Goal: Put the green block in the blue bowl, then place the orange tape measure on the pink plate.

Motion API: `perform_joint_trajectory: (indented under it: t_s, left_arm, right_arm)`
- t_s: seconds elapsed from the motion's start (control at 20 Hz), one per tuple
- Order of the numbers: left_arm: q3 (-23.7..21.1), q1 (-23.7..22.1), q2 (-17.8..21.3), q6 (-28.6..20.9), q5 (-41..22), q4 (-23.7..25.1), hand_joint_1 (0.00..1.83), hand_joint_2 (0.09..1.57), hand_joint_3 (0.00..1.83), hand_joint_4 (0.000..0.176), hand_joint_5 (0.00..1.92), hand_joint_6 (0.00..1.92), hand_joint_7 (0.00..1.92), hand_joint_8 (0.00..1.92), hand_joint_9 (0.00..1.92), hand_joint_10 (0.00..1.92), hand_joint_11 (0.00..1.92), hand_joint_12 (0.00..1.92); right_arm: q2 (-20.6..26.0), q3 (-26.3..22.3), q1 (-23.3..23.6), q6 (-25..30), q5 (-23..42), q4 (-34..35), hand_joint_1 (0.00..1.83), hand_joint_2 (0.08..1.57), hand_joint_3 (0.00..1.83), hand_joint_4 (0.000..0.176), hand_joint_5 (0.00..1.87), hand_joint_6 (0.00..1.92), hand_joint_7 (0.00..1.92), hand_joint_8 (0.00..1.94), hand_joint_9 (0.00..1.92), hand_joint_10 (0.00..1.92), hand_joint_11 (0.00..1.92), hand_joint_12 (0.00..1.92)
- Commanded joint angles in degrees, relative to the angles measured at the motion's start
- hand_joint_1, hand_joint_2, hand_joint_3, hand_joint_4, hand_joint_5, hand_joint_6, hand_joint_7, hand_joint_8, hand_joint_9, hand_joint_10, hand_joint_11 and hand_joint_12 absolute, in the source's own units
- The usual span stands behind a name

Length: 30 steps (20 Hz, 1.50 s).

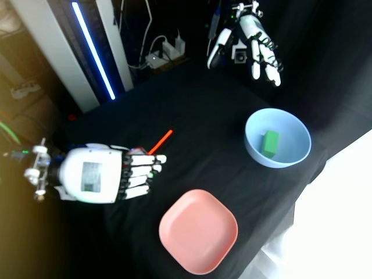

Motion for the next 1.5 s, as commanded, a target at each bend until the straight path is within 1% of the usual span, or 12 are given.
perform_joint_trajectory:
  t_s: [0.0,0.2,0.25,0.4,0.55,0.75,1.05,1.15,1.2,1.3,1.4,1.45]
  left_arm:
    - [0.16,-0.02,-0.09,-0.38,-7.19,-0.73,0.75,0.86,0.0,0.104,0.21,0.0,0.06,0.0,0.0,0.0,0.02,0.28]
    - [0.16,0.82,-0.18,-0.93,-7.22,-1.05,0.7,0.83,0.0,0.125,0.21,0.0,0.08,0.0,0.0,0.0,0.0,0.24]
    - [0.14,1.17,-0.18,-1.11,-7.36,-1.2,0.67,0.82,0.0,0.133,0.22,0.0,0.08,0.0,0.0,0.0,0.0,0.2]
    - [-0.02,1.54,-0.2,-1.16,-7.61,-1.5,0.65,0.81,0.0,0.142,0.23,0.0,0.09,0.0,0.0,0.0,0.0,0.17]
    - [-0.12,1.77,-0.19,-1.44,-8.08,-1.62,0.6,0.8,0.0,0.148,0.23,0.0,0.1,0.0,0.0,0.0,0.0,0.27]
    - [-0.08,1.92,-0.4,-1.5,-7.99,-1.81,0.65,0.79,0.0,0.156,0.24,0.0,0.09,0.0,0.0,0.0,0.0,0.35]
    - [0.26,1.86,-0.93,-1.62,-7.51,-1.76,0.71,0.81,0.0,0.122,0.25,0.0,0.11,0.0,0.0,0.0,0.0,0.2]
    - [0.41,1.81,-1.14,-1.68,-7.49,-1.69,0.83,0.88,0.02,0.094,0.25,0.0,0.11,0.0,0.0,0.0,0.0,0.27]
    - [0.47,1.79,-1.2,-1.68,-7.45,-1.69,0.83,0.89,0.02,0.086,0.26,0.0,0.12,0.0,0.0,0.0,0.0,0.3]
    - [0.78,1.68,-1.4,-1.96,-7.29,-1.69,0.82,0.89,0.01,0.08,0.32,0.01,0.14,0.0,0.04,0.01,0.0,0.4]
    - [0.93,1.5,-1.52,-2.08,-7.2,-1.61,0.8,0.88,0.0,0.071,0.34,0.0,0.14,0.0,0.06,0.0,0.0,0.44]
    - [0.98,1.4,-1.53,-2.09,-7.24,-1.46,0.81,0.88,0.0,0.062,0.34,0.0,0.14,0.0,0.05,0.0,0.0,0.41]
  right_arm:
    - [-0.18,0.24,0.59,0.3,4.29,1.92,1.4,1.06,0.0,0.0,0.98,0.82,1.13,0.61,1.1,1.04,0.88,1.06]
    - [0.45,0.08,1.98,0.41,6.51,2.76,1.39,1.08,0.0,0.0,1.01,0.75,1.09,0.79,0.96,1.25,0.77,1.26]
    - [0.64,-0.32,2.06,0.41,8.73,4.51,1.29,1.11,0.0,0.0,1.08,0.54,0.97,1.22,0.9,1.4,0.68,1.65]
    - [2.94,-0.77,3.21,0.38,13.83,8.48,1.29,1.07,0.0,0.0,1.32,0.08,1.03,1.19,1.07,1.45,1.01,1.75]
    - [3.25,1.17,9.84,-2.36,13.22,9.06,1.22,0.99,0.0,0.0,1.34,0.33,1.13,1.45,1.15,1.89,1.21,1.92]
    - [-2.26,9.41,18.68,-2.95,6.33,7.35,1.26,1.06,0.0,0.0,1.01,0.9,1.22,0.65,1.17,0.72,0.96,1.14]
    - [-13.85,23.71,25.14,-1.58,-11.39,-2.39,1.51,1.03,0.0,0.0,1.03,0.91,1.38,0.02,1.22,0.65,0.87,1.41]
    - [-17.46,27.6,25.77,0.23,-17.06,-8.98,1.41,1.0,0.0,0.0,1.06,0.77,1.43,0.03,1.26,0.74,1.15,0.84]
    - [-17.95,28.25,25.8,0.77,-17.76,-10.3,1.49,1.01,0.0,0.0,1.04,0.77,1.41,0.01,1.3,0.59,0.96,1.28]
    - [-20.21,30.58,25.81,3.83,-19.15,-15.28,1.51,1.01,0.0,0.0,1.04,0.74,1.42,0.03,1.34,0.5,0.85,1.32]
    - [-21.11,31.08,25.81,4.16,-20.33,-18.54,1.09,0.9,0.0,0.0,0.56,0.06,0.69,0.0,0.74,0.07,0.45,0.82]
    - [-21.12,31.27,25.82,4.16,-20.65,-19.03,0.96,0.84,0.0,0.066,0.32,0.01,0.44,0.0,0.51,0.01,0.21,0.9]
